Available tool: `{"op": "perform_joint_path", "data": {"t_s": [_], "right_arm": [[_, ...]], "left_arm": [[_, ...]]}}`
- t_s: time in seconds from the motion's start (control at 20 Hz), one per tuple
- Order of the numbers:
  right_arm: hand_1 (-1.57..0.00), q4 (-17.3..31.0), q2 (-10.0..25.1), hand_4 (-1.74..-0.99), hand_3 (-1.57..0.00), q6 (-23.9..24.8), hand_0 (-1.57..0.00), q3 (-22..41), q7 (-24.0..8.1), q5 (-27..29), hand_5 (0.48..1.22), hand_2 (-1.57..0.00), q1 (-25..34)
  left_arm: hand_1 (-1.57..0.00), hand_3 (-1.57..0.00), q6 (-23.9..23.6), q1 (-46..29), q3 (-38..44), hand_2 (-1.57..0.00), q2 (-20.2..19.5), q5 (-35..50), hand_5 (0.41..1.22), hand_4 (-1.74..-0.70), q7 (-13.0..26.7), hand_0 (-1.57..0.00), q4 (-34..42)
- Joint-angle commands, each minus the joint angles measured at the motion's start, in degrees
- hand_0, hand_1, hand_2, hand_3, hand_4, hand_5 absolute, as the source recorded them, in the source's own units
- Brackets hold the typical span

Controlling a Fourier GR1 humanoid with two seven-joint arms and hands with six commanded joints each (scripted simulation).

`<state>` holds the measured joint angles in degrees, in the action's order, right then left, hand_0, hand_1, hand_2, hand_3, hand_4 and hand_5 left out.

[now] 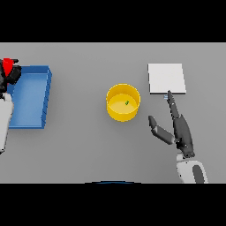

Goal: Pick up the red beaker and tilt it to pour out 1 green nut into yellow bowl. Pick up the yellow bowl and place it on the metallic measuring scale.

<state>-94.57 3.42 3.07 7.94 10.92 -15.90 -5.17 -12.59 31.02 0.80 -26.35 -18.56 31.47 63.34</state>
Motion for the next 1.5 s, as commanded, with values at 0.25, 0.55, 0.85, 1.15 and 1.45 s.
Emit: {"op": "perform_joint_path", "data": {"t_s": [0.25,0.55,0.85,1.15,1.45], "right_arm": [[0.00,-1.3,0.1,-1.021,0.00,0.7,0.00,0.6,-1.3,-1.7,0.636,0.00,-0.2],[0.00,-0.7,0.1,-1.004,0.00,0.5,0.00,-0.1,0.3,-0.2,0.635,0.00,-0.7],[0.00,-0.7,0.3,-1.012,0.00,0.4,0.00,0.0,-0.2,-0.5,0.639,0.00,0.5],[0.00,-0.7,4.1,-1.005,0.00,-3.7,0.00,2.0,-4.1,-3.2,0.669,0.00,3.6],[0.00,3.8,15.8,-1.151,0.00,-12.1,0.00,9.0,-5.2,-15.4,0.672,0.00,15.7]], "left_arm": [[-1.57,-1.56,0.5,-5.4,-2.2,-1.57,-0.5,-2.3,0.892,-1.54,1.8,-1.57,5.9],[-0.80,-0.77,3.7,-7.4,-2.8,-0.82,-1.3,-1.2,0.696,-0.96,2.6,-0.97,8.3],[-0.21,-0.20,6.8,-6.2,-5.3,-0.21,-1.9,-2.6,0.657,-0.81,0.1,-0.25,4.8],[-0.05,-0.05,5.5,-5.5,-5.4,-0.06,-1.6,-3.1,0.657,-0.76,-2.9,-0.07,4.3],[-0.01,-0.01,5.0,-6.3,-5.8,-0.01,-1.2,-3.1,0.673,-0.74,-3.4,-0.02,5.8]]}}
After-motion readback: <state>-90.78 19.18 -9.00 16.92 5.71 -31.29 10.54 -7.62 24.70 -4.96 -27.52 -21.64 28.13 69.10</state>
